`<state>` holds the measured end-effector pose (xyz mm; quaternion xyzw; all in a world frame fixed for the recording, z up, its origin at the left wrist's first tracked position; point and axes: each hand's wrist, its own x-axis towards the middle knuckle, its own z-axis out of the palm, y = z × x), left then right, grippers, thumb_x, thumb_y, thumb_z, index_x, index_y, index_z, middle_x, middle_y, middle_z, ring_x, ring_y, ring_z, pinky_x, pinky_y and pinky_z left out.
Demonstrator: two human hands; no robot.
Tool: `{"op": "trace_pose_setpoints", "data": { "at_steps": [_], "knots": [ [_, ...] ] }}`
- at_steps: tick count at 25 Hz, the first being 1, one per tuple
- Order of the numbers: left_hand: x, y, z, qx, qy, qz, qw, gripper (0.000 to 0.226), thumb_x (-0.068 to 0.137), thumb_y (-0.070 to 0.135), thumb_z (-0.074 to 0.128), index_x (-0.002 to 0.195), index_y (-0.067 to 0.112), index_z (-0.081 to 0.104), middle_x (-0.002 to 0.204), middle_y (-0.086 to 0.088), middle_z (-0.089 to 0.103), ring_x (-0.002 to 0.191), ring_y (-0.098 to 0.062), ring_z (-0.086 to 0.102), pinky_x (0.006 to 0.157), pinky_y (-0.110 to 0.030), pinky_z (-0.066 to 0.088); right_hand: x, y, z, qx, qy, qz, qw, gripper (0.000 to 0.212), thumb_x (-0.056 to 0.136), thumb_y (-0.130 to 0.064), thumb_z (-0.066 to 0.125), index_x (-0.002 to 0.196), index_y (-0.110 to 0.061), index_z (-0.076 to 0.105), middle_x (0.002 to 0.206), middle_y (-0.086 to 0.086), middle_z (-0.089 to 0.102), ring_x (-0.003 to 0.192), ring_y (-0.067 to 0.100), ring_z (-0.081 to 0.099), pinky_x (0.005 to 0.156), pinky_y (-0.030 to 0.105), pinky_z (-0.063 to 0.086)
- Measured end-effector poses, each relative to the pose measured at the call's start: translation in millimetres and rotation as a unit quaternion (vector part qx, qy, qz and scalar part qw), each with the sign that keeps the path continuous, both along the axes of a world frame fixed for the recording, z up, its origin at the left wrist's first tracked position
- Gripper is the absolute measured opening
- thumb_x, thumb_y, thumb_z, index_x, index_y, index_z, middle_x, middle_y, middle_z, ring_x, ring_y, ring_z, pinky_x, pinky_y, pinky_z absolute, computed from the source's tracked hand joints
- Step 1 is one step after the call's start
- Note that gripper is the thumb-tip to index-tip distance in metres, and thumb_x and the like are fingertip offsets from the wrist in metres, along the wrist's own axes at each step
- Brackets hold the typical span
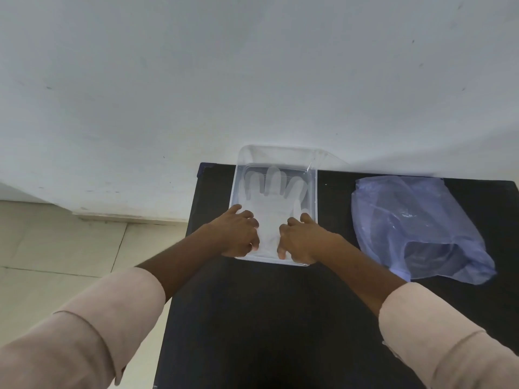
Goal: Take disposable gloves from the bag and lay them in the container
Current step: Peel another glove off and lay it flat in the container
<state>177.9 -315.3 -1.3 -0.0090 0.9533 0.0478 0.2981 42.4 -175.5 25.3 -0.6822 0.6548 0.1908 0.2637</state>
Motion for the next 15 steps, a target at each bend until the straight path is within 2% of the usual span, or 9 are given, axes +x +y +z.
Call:
{"op": "trace_pose_setpoints", "data": {
  "at_steps": [2, 4, 6, 8, 9, 11, 13, 15],
  "knots": [
    [-3.2, 1.3, 3.1, -0.023, -0.015, -0.005, 1.0, 0.034, 0.093, 0.035, 0.053, 0.126, 0.029, 0.061, 0.146, -0.005, 0.048, 0.139, -0.027, 0.034, 0.116, -0.053, 0.015, -0.9, -0.3, -3.4, -0.019, 0.019, 0.013, 1.0, 0.035, 0.092, -0.021, 0.056, 0.127, -0.024, 0.058, 0.133, 0.011, 0.05, 0.125, 0.031, 0.039, 0.109, 0.051, 0.022],
    [-3.3, 3.1, 9.5, -0.02, 0.018, 0.013, 1.0, 0.037, 0.092, 0.035, 0.054, 0.128, 0.026, 0.059, 0.143, -0.006, 0.052, 0.136, -0.027, 0.04, 0.114, -0.051, 0.022, -2.0, -0.3, -3.4, -0.064, 0.018, 0.005, 0.998, 0.041, 0.091, -0.019, 0.056, 0.131, -0.025, 0.053, 0.131, 0.01, 0.052, 0.121, 0.03, 0.044, 0.106, 0.048, 0.027],
    [-0.7, 3.6, 18.0, 0.006, 0.096, 0.058, 0.994, 0.036, 0.091, 0.034, 0.055, 0.126, 0.025, 0.06, 0.137, -0.004, 0.059, 0.128, -0.026, 0.049, 0.111, -0.048, 0.031, -4.9, 2.3, 0.0, -0.112, -0.016, -0.03, 0.993, 0.041, 0.091, -0.017, 0.053, 0.131, -0.024, 0.052, 0.129, 0.008, 0.055, 0.117, 0.028, 0.049, 0.102, 0.046, 0.033],
    [3.4, 4.4, 28.9, 0.072, 0.193, 0.15, 0.967, 0.031, 0.09, 0.032, 0.058, 0.12, 0.027, 0.063, 0.129, -0.001, 0.064, 0.119, -0.023, 0.057, 0.106, -0.046, 0.039, -7.7, 7.9, 8.2, -0.157, -0.09, -0.095, 0.979, 0.035, 0.092, -0.018, 0.051, 0.126, -0.024, 0.055, 0.125, 0.006, 0.059, 0.111, 0.025, 0.054, 0.097, 0.041, 0.039],
    [5.7, 5.3, 35.8, 0.123, 0.235, 0.216, 0.939, 0.027, 0.09, 0.031, 0.06, 0.116, 0.027, 0.065, 0.125, 0.0, 0.066, 0.114, -0.022, 0.059, 0.104, -0.043, 0.042, -8.7, 10.1, 13.6, -0.18, -0.144, -0.143, 0.962, 0.032, 0.092, -0.019, 0.052, 0.124, -0.023, 0.056, 0.123, 0.006, 0.061, 0.109, 0.024, 0.056, 0.095, 0.038, 0.043],
    [9.2, 11.5, 53.4, 0.237, 0.288, 0.349, 0.86, 0.018, 0.09, 0.027, 0.064, 0.107, 0.026, 0.068, 0.115, 0.002, 0.069, 0.104, -0.018, 0.063, 0.1, -0.038, 0.049, -6.1, 17.1, 27.2, -0.218, -0.248, -0.251, 0.91, 0.027, 0.092, -0.02, 0.057, 0.119, -0.02, 0.058, 0.118, 0.004, 0.064, 0.103, 0.019, 0.059, 0.089, 0.029, 0.048],
    [14.0, 23.3, 76.7, 0.33, 0.311, 0.426, 0.783, 0.012, 0.089, 0.023, 0.066, 0.1, 0.025, 0.07, 0.105, 0.002, 0.07, 0.097, -0.017, 0.066, 0.093, -0.037, 0.053, -0.1, 27.2, 47.5, -0.239, -0.315, -0.326, 0.859, 0.023, 0.091, -0.022, 0.061, 0.114, -0.019, 0.06, 0.111, 0.001, 0.066, 0.097, 0.015, 0.062, 0.078, 0.02, 0.047],
    [18.7, 38.8, 108.3, 0.405, 0.316, 0.459, 0.725, 0.011, 0.089, 0.022, 0.065, 0.097, 0.026, 0.071, 0.101, -0.002, 0.072, 0.092, -0.018, 0.067, 0.085, -0.034, 0.051, 7.4, 34.5, 76.7, -0.273, -0.375, -0.404, 0.789, 0.018, 0.089, -0.023, 0.063, 0.106, -0.022, 0.063, 0.104, -0.001, 0.068, 0.093, 0.014, 0.064, 0.073, 0.02, 0.048]
  ]
}}
